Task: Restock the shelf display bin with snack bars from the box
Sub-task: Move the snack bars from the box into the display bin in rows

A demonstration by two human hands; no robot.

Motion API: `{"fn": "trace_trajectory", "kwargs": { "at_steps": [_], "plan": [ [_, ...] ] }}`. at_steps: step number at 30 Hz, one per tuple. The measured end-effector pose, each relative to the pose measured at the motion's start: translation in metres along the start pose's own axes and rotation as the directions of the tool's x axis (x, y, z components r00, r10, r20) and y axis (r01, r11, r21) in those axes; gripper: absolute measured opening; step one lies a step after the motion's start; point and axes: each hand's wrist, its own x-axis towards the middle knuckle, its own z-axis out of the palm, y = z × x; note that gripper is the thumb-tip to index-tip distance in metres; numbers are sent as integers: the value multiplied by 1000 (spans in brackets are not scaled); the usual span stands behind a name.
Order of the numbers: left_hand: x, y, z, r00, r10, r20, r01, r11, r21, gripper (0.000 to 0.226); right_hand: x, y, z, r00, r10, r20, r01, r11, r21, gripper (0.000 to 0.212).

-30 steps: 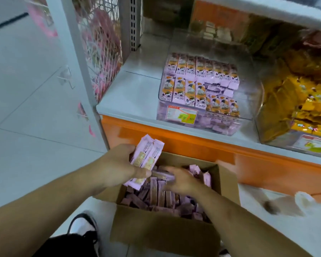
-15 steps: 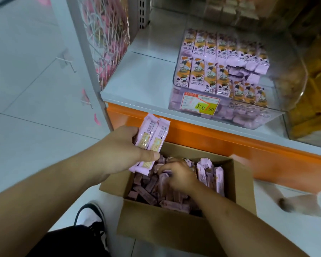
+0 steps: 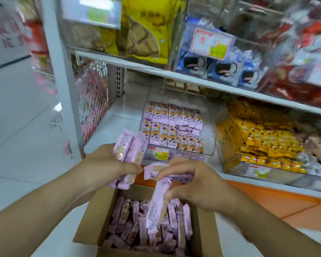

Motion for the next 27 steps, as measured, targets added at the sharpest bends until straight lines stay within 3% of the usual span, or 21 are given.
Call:
{"fn": "trace_trajectory", "kwargs": {
  "at_steps": [2, 4, 6, 9, 11, 15, 19, 22, 23, 25, 27],
  "plan": [
    [-19, 15, 3, 996, -3, 86, 12, 994, -107, 10, -19, -19, -12, 996, -25, -86, 32, 996, 89, 35],
    [-36, 25, 8, 989, 4, 148, 27, 977, -211, 20, -29, -30, -16, 982, -49, -181, 74, 988, 138, 36],
    [-45, 26, 13, 970, 58, 238, 17, 953, -303, 16, -31, -35, -16, 957, -77, -281, 119, 984, 135, 38],
    [-48, 19, 22, 924, 80, 374, 87, 909, -408, 46, -26, -36, -12, 913, -76, -401, 123, 988, 92, 39],
    [-46, 14, 30, 913, 69, 401, 125, 890, -438, 49, -24, -36, -12, 910, -59, -410, 98, 992, 75, 39],
    [-37, 9, 39, 949, 59, 310, 69, 920, -386, 45, -22, -36, -15, 935, -54, -352, 106, 986, 130, 56],
    [-26, 10, 34, 975, 70, 210, 10, 934, -358, 46, -23, -32, -28, 904, 51, -424, 43, 977, 211, 69],
    [-21, 11, 30, 981, 83, 174, -21, 944, -330, 58, -22, -26, -34, 890, 99, -444, 51, 948, 313, 62],
    [-20, 11, 28, 981, 80, 175, -19, 945, -326, 62, -20, -24, -35, 883, 115, -454, 82, 917, 391, 50],
    [-21, 15, 25, 984, 56, 169, -3, 954, -301, 73, -17, -19, -37, 890, 171, -422, 164, 745, 647, 30],
    [-24, 19, 24, 988, 68, 142, -28, 964, -263, 97, -15, -17, -39, 896, 236, -376, 187, 567, 802, 30]
  ]
}}
